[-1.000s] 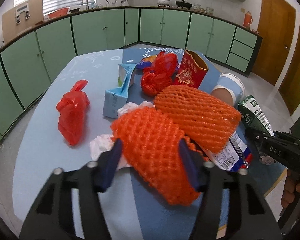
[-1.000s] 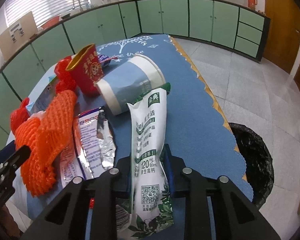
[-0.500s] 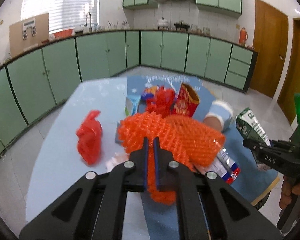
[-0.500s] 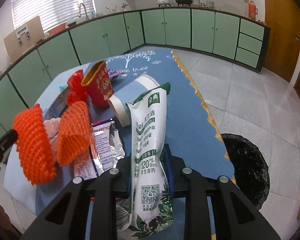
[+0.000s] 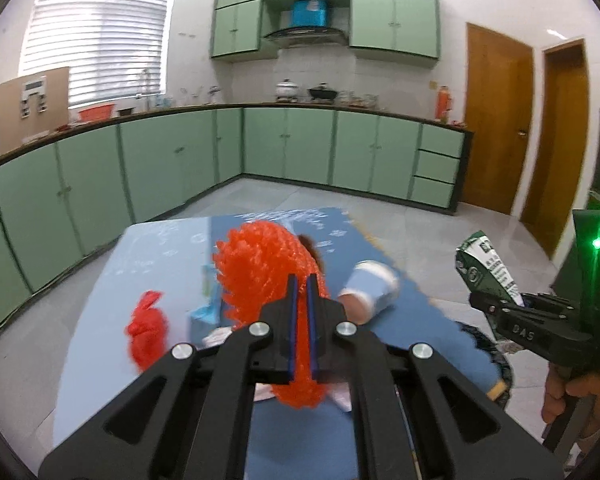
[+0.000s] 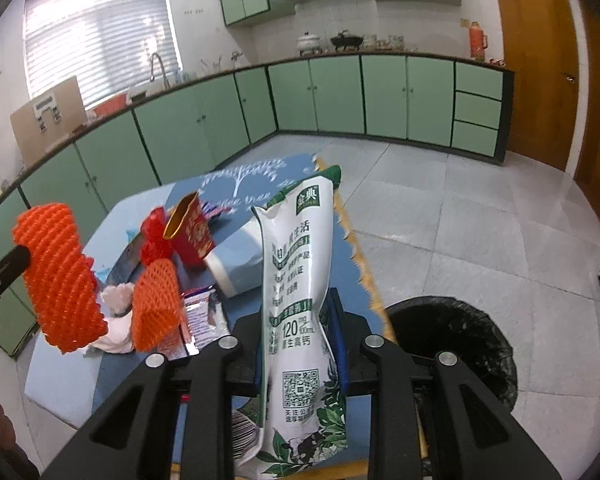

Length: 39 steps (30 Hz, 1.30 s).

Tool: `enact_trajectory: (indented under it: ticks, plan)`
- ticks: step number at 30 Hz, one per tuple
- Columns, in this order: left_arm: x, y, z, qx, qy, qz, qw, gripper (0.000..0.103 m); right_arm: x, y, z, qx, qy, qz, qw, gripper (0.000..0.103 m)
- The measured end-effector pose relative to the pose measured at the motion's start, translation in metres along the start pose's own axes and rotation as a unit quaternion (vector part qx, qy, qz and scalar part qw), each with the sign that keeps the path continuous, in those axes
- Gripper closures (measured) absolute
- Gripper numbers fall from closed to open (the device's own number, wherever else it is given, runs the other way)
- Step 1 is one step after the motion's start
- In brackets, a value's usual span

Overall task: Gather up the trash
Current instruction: 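Carry the orange net and milk carton to the black bin and release both, then return both tools to the table and grasp the second orange net with the left tool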

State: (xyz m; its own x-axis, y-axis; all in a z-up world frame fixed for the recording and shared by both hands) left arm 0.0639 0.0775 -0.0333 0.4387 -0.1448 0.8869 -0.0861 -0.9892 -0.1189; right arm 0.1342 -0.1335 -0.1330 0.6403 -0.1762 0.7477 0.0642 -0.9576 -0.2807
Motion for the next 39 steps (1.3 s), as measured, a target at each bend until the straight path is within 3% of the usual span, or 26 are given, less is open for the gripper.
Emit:
enact_trajectory:
  ticks: [9, 18, 25, 29, 32, 34, 36, 39]
  plan:
    - [0.021, 0.071, 0.032, -0.112, 0.013, 0.033, 0.9930, 0.100, 0.011, 0.064, -0.024, -0.057, 0.029, 0.046, 0.997, 0.077]
    - [0.034, 0.163, 0.085, -0.227, 0.002, 0.056, 0.9723, 0.100, 0.004, 0.140, -0.021, -0.126, 0.022, 0.090, 0.988, 0.077]
    - [0.033, 0.217, 0.132, -0.283, -0.032, 0.062, 0.9567, 0.100, -0.006, 0.178, -0.003, -0.147, 0.005, 0.112, 0.983, 0.077]
    - [0.027, 0.238, 0.154, -0.293, -0.057, 0.071, 0.9517, 0.098, -0.011, 0.195, 0.006, -0.155, -0.005, 0.122, 0.980, 0.077]
    - [0.019, 0.243, 0.165, -0.286, -0.076, 0.078, 0.9520, 0.090, -0.015, 0.206, 0.012, -0.158, -0.016, 0.127, 0.979, 0.076]
    - [0.017, 0.240, 0.169, -0.279, -0.083, 0.071, 0.9541, 0.069, -0.015, 0.211, 0.016, -0.166, -0.019, 0.125, 0.978, 0.063]
    - [0.018, 0.234, 0.170, -0.274, -0.084, 0.065, 0.9558, 0.065, -0.015, 0.212, 0.016, -0.174, -0.015, 0.121, 0.977, 0.053]
    - [0.021, 0.228, 0.168, -0.263, -0.082, 0.065, 0.9590, 0.061, -0.014, 0.209, 0.013, -0.178, -0.011, 0.119, 0.977, 0.049]
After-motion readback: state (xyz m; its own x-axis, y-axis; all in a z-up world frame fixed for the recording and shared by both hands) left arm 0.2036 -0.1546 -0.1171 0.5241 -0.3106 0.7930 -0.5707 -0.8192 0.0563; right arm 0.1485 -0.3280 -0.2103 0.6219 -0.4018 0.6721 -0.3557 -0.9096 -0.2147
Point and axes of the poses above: each gripper's, at about its wrist camera, not at the fingertips, and z roughly the way its jaws point, y to its right, x to its top, the point moved 2 cm from there along z, roughly the way its jaws point, and after that the axes turned 11 degrees about z, right-handed, at the moved point
